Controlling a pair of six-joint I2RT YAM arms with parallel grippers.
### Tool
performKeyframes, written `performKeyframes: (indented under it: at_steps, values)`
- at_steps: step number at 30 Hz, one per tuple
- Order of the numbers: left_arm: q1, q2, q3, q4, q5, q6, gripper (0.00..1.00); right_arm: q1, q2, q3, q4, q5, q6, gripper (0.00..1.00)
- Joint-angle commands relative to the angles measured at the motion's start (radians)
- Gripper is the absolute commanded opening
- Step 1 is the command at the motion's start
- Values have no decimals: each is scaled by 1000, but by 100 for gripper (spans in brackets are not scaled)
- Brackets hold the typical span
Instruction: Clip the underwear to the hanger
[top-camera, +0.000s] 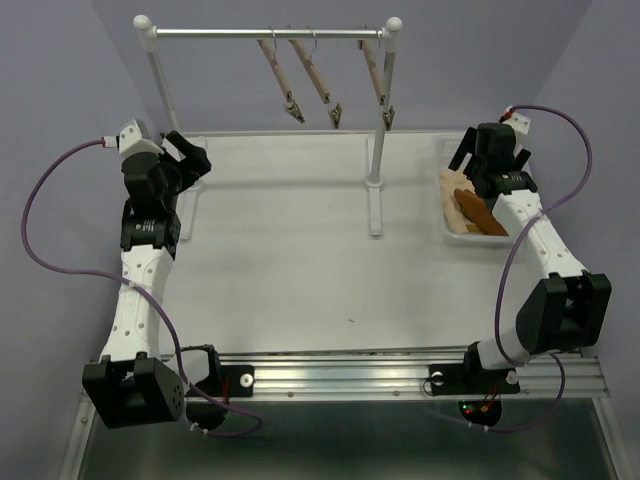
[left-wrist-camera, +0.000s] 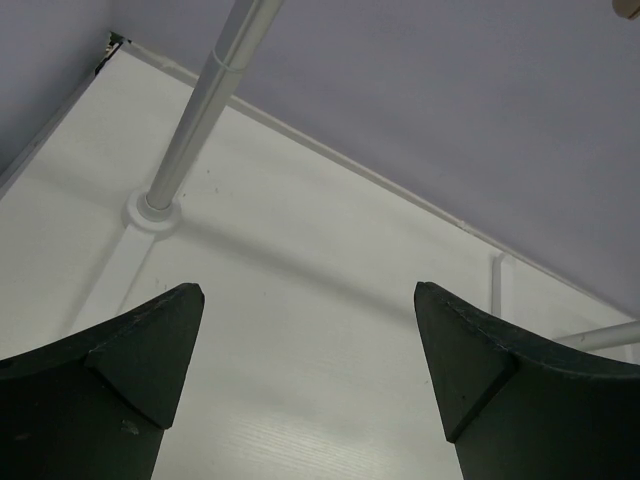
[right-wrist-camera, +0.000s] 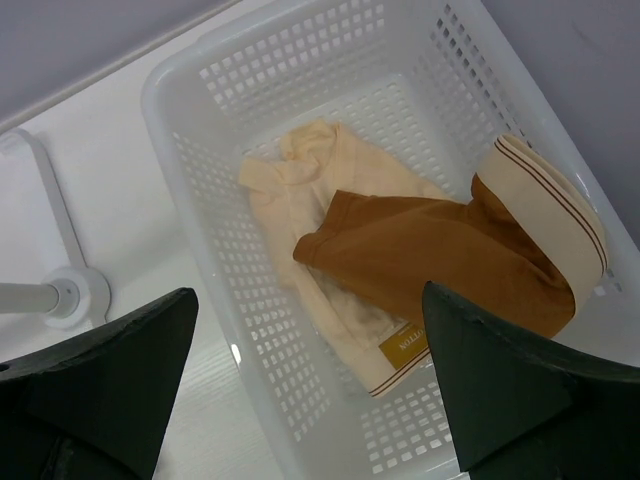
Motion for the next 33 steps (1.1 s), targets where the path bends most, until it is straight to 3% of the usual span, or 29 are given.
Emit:
performKeyframes:
  at_steps: [1,8,13,17,26,30,32,33]
  values:
    - [1,-26,-6,38,11,19,99,3,-33,4,43,-40,-68,100]
    - [1,-35,-31,39,0,14,99,3,42,12,17,32,-171,100]
    - [1,-37,-54,39,-1,2,99,3,147,50,-26,-58,-274,100]
    - [1,-37,-83,44,12,-16,99,3,287,176,-156,-53,-263,100]
    - [1,-41,-108,21,13,-24,99,-69,468,243,-167,12,-266,100]
    - [1,-35,-95,13,8,-22,99,-78,503,236,-175,-10,-261,93]
    - [1,-35,-92,12,5,-22,99,-89,508,225,-178,-16,-260,76]
    - [1,-37,-91,12,3,-22,99,-89,511,225,-178,-11,-257,57]
